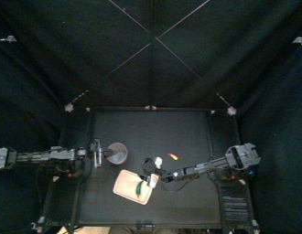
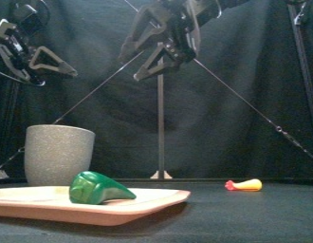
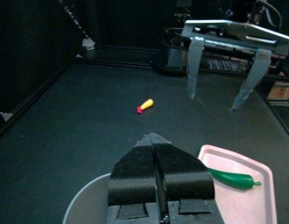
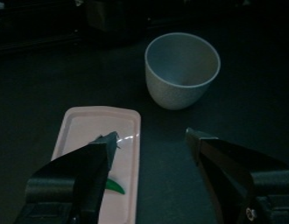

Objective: Pick the green pepper then place it on the pink plate
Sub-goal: Drop green pepper on the pink plate and return to neutral

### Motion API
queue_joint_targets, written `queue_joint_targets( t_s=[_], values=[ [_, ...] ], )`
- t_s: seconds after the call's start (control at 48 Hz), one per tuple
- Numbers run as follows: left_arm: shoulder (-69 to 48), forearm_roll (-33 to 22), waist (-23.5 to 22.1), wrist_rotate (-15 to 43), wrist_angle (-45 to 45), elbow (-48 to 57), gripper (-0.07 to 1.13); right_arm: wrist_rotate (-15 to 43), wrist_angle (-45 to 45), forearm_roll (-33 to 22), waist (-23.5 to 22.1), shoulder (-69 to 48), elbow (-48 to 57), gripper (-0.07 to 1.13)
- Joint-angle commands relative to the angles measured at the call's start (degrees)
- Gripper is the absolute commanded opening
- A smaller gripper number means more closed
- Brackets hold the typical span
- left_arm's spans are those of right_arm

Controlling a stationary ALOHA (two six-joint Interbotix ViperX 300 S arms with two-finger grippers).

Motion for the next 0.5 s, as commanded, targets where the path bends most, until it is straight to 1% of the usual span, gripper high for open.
queue_joint_targets(
  t_s=[0.021, 0.188, 0.271, 0.5],
  values=[
    [0.1, 1.2, 0.2, 0.1, -1.6, -1.5, 0.05, -0.2, 0.4, -2.0, 0.3, -6.1, 2.4, 0.96],
    [0.2, 4.4, 0.2, 0.1, -3.7, -1.6, 0.05, -0.2, -0.4, -3.9, 0.4, -12.1, 9.0, 0.96],
    [0.2, 5.4, 0.2, 0.1, -4.4, -1.6, 0.05, 0.1, -1.4, -4.0, 0.4, -15.3, 12.3, 0.96],
    [0.2, 8.6, 0.1, 0.1, -6.0, -1.6, 0.05, 0.3, -9.6, -3.8, 0.1, -24.8, 21.6, 0.96]
  ],
)
